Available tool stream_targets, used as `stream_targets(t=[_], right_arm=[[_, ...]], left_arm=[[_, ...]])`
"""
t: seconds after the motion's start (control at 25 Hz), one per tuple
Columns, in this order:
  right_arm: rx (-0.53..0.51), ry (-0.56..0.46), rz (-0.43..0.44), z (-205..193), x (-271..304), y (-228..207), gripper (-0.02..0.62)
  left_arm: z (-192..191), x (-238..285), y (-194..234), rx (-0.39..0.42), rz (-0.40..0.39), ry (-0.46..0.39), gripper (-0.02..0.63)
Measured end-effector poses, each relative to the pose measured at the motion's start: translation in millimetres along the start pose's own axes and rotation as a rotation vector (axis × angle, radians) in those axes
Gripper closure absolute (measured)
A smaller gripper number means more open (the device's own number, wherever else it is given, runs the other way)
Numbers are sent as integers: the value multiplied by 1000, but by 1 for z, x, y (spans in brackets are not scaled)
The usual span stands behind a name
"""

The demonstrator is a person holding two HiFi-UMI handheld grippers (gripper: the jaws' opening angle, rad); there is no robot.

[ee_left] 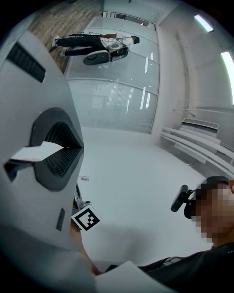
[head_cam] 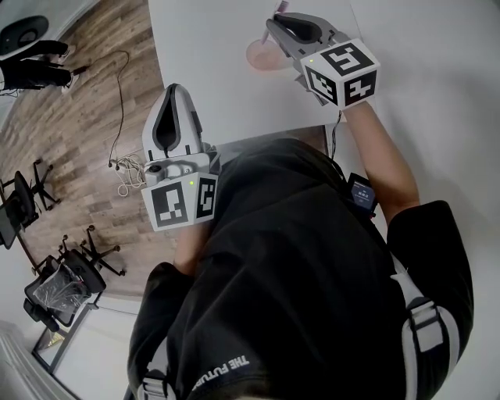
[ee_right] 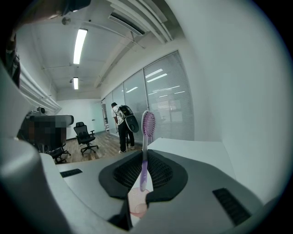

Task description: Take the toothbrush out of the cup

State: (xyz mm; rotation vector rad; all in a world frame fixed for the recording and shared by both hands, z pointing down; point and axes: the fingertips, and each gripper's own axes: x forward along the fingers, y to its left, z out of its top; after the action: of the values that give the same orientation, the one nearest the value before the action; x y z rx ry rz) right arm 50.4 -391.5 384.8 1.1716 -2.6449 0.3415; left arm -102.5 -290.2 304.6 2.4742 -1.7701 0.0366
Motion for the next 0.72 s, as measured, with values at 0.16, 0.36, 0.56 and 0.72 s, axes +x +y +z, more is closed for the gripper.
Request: stream_targets(t=[0.16, 0.36, 0.56, 0.72], right_arm=[[-15, -21, -12, 9, -16, 2, 548], [-28, -44, -33, 30, -33, -3, 548], [-37, -67, -69, 46, -56, -4, 548], [-41, -73, -101, 55, -69, -5, 548]], left_arm=[[2, -4, -6, 3, -14, -11, 588], [9, -2, -10, -1, -22, -27, 588], [12, -9, -11, 3, -23, -36, 588], [15, -12, -9, 4, -29, -40, 588]])
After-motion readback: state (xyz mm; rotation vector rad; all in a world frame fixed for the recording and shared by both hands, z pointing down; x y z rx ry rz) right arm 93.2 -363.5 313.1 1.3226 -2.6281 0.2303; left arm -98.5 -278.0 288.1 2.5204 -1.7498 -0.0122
